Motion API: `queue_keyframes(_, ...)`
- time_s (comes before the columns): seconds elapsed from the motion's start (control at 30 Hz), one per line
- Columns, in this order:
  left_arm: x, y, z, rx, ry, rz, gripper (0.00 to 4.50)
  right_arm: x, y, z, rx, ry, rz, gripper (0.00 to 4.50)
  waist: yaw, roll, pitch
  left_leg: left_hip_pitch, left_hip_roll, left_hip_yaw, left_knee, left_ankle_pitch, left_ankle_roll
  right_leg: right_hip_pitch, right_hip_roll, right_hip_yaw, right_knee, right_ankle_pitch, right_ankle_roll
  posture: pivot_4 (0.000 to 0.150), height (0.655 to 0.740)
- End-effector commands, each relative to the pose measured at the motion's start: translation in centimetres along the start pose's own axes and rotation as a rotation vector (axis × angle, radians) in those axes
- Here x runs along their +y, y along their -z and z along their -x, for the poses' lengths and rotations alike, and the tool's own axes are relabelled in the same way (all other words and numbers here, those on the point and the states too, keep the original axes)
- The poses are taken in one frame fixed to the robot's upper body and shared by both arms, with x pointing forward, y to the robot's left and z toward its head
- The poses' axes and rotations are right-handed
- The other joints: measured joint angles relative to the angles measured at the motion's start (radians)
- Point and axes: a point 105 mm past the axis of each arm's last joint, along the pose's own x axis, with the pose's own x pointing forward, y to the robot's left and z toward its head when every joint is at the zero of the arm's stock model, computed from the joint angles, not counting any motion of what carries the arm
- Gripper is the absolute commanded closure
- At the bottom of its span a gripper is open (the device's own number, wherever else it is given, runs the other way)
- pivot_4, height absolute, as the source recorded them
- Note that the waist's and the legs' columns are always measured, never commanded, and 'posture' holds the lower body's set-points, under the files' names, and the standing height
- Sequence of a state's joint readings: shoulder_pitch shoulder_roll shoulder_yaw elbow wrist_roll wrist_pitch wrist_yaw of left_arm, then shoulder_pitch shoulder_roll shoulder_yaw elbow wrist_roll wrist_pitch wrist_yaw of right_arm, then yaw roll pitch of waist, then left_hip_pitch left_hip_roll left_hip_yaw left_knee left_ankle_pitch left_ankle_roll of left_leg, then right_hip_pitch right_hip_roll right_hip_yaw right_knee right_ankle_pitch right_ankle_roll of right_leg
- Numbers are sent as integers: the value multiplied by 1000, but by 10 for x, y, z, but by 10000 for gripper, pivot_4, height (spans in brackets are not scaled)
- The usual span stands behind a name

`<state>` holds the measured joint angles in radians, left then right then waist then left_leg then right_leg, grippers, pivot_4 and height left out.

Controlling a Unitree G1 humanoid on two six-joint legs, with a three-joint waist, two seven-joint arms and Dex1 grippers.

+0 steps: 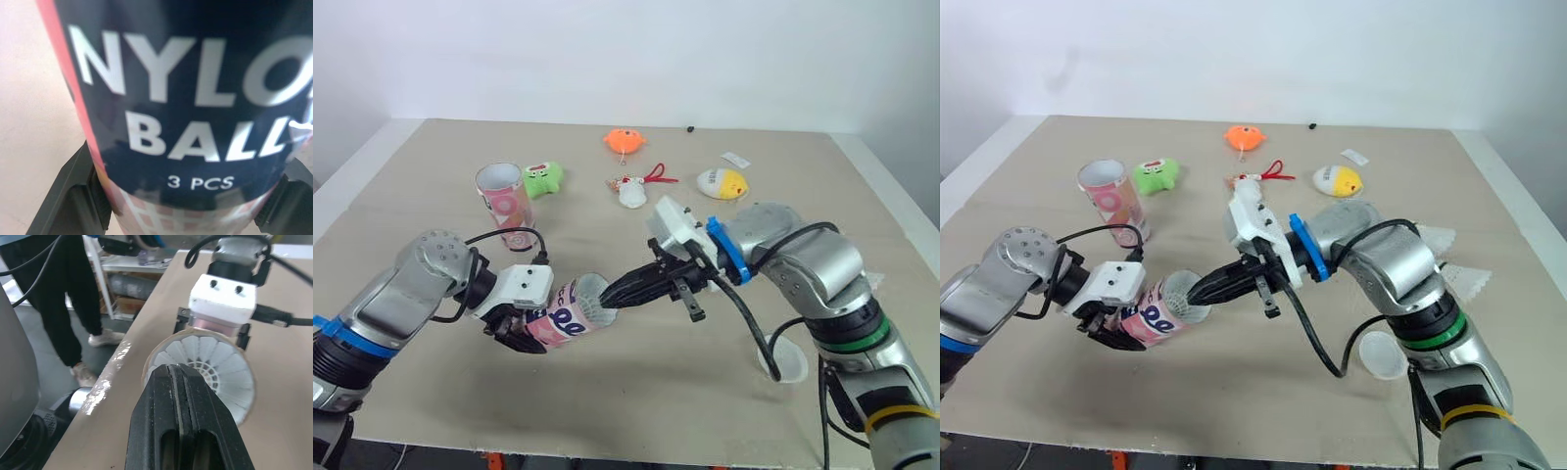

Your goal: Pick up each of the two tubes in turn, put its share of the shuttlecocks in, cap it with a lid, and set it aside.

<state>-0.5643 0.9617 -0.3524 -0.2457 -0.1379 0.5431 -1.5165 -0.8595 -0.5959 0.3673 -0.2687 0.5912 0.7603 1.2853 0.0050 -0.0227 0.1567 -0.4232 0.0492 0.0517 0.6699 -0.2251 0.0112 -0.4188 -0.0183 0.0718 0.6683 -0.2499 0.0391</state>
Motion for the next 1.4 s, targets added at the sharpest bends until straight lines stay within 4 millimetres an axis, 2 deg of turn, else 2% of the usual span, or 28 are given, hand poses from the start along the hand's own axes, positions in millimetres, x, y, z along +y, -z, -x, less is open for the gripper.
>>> queue_keyframes(0.03, 1, 3, -4, 14, 1, 3, 14282, -12, 0, -12, 73, -1, 40, 43819, 1, 0, 0, 0, 0, 0, 0, 0, 0, 0, 0, 0, 0, 0, 0, 1500, 7323)
queue_keyframes(0.27, 2, 4, -5, 14, -3, -2, 14282, -30, 8, -40, 213, -23, 67, 43819, 1, 0, 0, 0, 1, 0, 0, 1, -1, -1, 0, 0, 0, 0, 0, 1500, 7323)
queue_keyframes(0.5, 3, 4, -6, 8, -8, 2, 14282, -31, 3, -61, 210, -106, -22, 43819, 1, 0, 0, 0, 1, 0, 0, 2, -2, -1, 1, 0, 3, 0, 0, 1500, 7323)
queue_keyframes(0.7, 2, 5, -5, 6, -13, 8, 14282, -25, 1, -67, 181, -162, -122, 43819, 0, 0, 0, 2, 2, 0, 0, 4, -2, -2, 2, 0, 8, -1, -1, 1500, 7323)
queue_keyframes(0.83, 1, 5, -5, 5, -13, 10, 14282, -24, -3, -52, 147, -166, -138, 43819, 1, 0, 0, 2, 2, -1, 0, 4, -2, -4, 3, 0, 12, -2, -4, 1500, 7323)
queue_keyframes(1.13, 2, 4, -5, 0, -11, 11, 14282, -23, -30, 8, 3, -99, -149, 43819, 1, 0, 0, 0, -1, -1, 0, 4, -2, -4, 1, 1, 12, -2, -4, 1500, 7323)
queue_keyframes(1.23, 3, 4, -5, -1, -7, 10, 14282, -24, -31, 14, 1, -72, -137, 43819, 1, 1, 0, 0, -1, -1, 0, 4, -2, -5, 1, 0, 12, -3, -2, 1500, 7323)
queue_keyframes(1.4, 6, 4, -5, 1, -6, 4, 14282, -18, -21, 6, 37, -87, -140, 43819, 2, 1, 0, 0, -1, -1, 0, 4, -2, -4, 1, 1, 12, -5, 1, 1500, 7323)
